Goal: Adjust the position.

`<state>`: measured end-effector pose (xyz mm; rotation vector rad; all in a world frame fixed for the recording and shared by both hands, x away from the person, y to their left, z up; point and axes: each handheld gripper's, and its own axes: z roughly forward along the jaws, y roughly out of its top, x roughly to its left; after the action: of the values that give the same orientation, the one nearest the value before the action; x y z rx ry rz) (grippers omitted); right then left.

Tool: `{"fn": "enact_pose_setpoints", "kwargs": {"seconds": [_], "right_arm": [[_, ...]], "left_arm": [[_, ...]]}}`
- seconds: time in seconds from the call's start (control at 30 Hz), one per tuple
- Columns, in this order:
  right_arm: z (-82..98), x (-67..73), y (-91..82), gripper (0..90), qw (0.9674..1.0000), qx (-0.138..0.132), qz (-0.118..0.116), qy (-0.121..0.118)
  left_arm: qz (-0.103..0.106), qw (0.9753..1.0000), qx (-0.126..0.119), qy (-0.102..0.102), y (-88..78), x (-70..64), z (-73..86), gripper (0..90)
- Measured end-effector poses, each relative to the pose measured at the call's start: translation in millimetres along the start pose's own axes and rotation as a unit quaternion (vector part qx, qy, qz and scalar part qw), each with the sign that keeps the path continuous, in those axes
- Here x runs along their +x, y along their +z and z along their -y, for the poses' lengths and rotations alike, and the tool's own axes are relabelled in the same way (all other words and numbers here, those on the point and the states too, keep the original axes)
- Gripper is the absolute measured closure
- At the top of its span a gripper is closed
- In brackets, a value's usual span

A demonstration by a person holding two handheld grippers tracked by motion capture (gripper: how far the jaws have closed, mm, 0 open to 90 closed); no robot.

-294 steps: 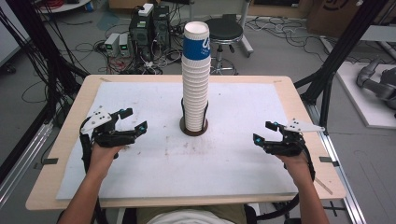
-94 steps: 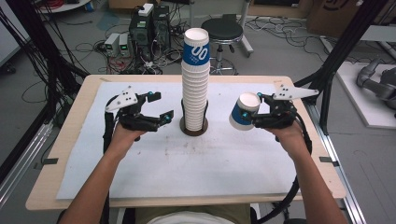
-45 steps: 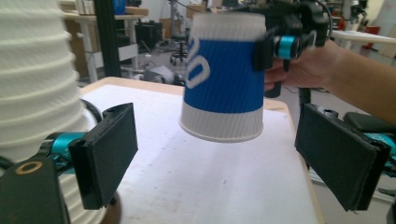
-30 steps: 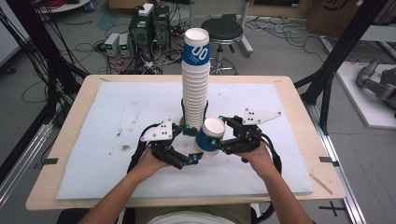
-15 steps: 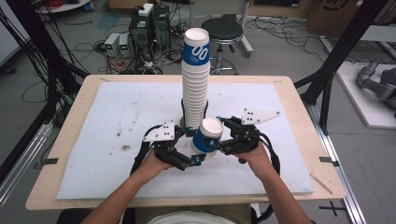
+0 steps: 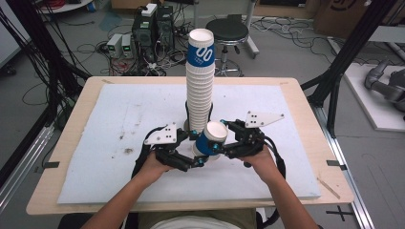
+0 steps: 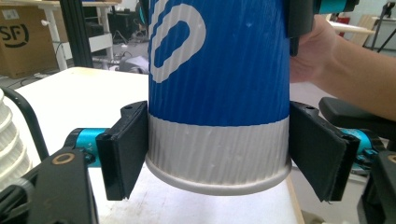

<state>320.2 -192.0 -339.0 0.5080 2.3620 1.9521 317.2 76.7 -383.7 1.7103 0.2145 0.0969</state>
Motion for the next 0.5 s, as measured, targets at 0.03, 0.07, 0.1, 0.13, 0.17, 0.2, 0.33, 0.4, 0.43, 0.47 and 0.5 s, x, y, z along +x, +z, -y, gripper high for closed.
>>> {"fn": "enact_pose_setpoints", "kwargs": {"seconds": [0.03,0.07,0.1,0.13,0.17,0.2,0.33,0.4,0.43,0.47,0.5], "right_arm": [[0.1,-0.5,0.4,27.9,1.0000,-0.001,0.000,0.000],[0.0,-0.8,0.6,27.9,1.0000,-0.001,-0.001,-0.001],[-0.2,-0.6,0.9,27.9,1.0000,0.002,-0.003,0.000],[-0.3,-0.7,1.0,27.8,1.0000,0.004,-0.003,-0.001],[-0.3,-0.9,1.4,27.7,1.0000,0.004,-0.003,-0.004],[-0.3,-1.0,1.5,27.5,1.0000,0.004,-0.002,-0.004],[-1.3,-1.0,1.5,19.8,1.0000,0.004,-0.001,0.001],[-1.6,-1.6,0.7,19.7,1.0000,0.002,-0.004,0.000],[-1.9,-1.6,0.0,19.7,1.0000,0.004,-0.004,-0.001],[-2.4,-2.0,-0.9,19.7,1.0000,0.006,-0.002,-0.006],[-2.9,-1.7,-1.9,19.7,1.0000,0.008,-0.003,-0.004]], "left_arm": [[0.001,1.0000,0.001,0.001,-0.8,0.4,-0.3,25.4],[0.002,1.0000,0.003,0.001,-1.3,0.8,-0.4,25.8],[0.003,1.0000,0.005,0.001,-1.8,1.2,-0.6,26.0],[0.003,1.0000,0.005,0.000,-2.0,1.2,-0.6,26.2],[0.004,1.0000,0.006,-0.001,-2.3,1.5,-0.8,26.5],[0.005,1.0000,0.005,-0.001,-2.5,2.0,-0.9,26.5],[0.010,0.9999,0.002,-0.003,-7.4,4.0,-4.6,26.8],[0.007,1.0000,0.001,-0.004,-10.7,5.5,-5.9,26.8],[0.006,1.0000,0.002,-0.005,-12.7,6.6,-6.3,26.8],[0.008,0.9999,0.002,-0.006,-14.5,7.9,-6.8,26.8],[0.006,0.9999,0.004,-0.007,-16.5,8.7,-7.6,26.8]]}}
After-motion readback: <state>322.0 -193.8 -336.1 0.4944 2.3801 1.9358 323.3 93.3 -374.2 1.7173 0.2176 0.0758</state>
